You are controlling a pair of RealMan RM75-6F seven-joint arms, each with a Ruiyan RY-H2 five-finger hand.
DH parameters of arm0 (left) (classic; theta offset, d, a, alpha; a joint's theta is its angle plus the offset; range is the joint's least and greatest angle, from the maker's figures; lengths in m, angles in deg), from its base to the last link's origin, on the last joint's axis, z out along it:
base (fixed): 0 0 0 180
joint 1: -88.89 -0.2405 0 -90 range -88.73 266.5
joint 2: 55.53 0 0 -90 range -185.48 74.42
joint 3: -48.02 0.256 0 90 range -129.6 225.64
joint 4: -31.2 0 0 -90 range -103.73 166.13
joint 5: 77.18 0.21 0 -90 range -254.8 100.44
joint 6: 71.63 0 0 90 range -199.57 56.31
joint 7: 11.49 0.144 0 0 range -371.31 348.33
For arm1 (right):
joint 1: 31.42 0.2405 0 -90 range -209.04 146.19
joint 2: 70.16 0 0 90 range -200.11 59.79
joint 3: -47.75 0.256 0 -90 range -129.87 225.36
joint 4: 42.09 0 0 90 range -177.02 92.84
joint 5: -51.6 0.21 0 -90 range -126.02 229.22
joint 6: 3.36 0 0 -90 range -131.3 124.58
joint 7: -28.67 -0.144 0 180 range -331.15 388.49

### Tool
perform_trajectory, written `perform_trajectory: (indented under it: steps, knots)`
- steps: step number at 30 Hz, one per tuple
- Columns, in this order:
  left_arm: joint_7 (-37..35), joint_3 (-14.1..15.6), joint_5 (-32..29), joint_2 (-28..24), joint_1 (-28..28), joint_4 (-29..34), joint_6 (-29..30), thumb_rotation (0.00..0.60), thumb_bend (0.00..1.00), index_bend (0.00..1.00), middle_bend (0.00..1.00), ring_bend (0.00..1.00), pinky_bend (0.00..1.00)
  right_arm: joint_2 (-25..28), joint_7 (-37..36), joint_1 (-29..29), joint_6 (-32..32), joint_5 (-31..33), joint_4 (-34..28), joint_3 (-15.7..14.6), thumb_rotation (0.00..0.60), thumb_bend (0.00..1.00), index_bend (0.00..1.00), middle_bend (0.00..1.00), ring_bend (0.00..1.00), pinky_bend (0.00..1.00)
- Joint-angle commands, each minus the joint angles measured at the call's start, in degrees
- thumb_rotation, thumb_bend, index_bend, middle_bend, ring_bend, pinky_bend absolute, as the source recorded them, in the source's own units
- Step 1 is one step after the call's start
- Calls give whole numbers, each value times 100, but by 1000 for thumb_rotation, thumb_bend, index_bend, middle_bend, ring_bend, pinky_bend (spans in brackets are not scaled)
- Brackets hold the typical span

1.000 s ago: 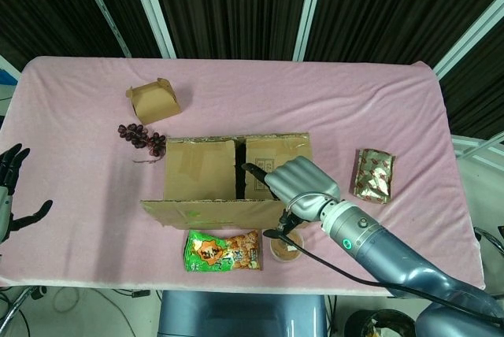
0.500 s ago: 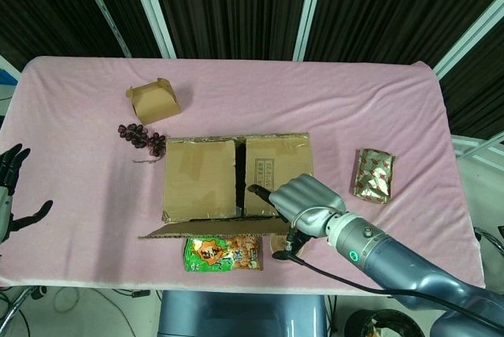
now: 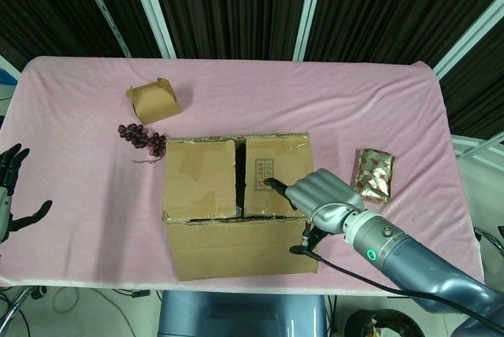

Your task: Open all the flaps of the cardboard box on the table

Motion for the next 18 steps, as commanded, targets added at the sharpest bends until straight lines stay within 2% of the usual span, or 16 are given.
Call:
perform_trajectory:
  steps: [1,6,8,10,12,18]
  knots:
    - [39,6,6,8,2,-5,0,600,206,0,0,0,0,-182,234,-628,991,-662,0,-214,502,198,3,262,265,295]
    - [189,3,24,30,14,-21,17,600,206,0,0,0,0,-641,470,-1780,2818,-1785,0,-544,528,217,0,83,67,258]
    - [289,-7,37,40,24,-29,39,600,206,0,0,0,0,-992,693,-2486,3976,-2493,0,-777,530,233,0,20,13,256]
    - [375,-17,50,43,33,-28,59,600,206,0,0,0,0,-1331,885,-3050,4887,-2972,12,-969,530,234,0,2,0,252]
    - [489,-32,59,30,51,3,66,600,206,0,0,0,0,-1863,964,-3673,5782,-3465,308,-1151,529,234,0,0,0,251]
    - [928,-46,117,-111,171,253,-58,600,206,0,0,0,0,-3059,642,-4885,7284,-4278,1382,-1355,521,236,0,0,0,235]
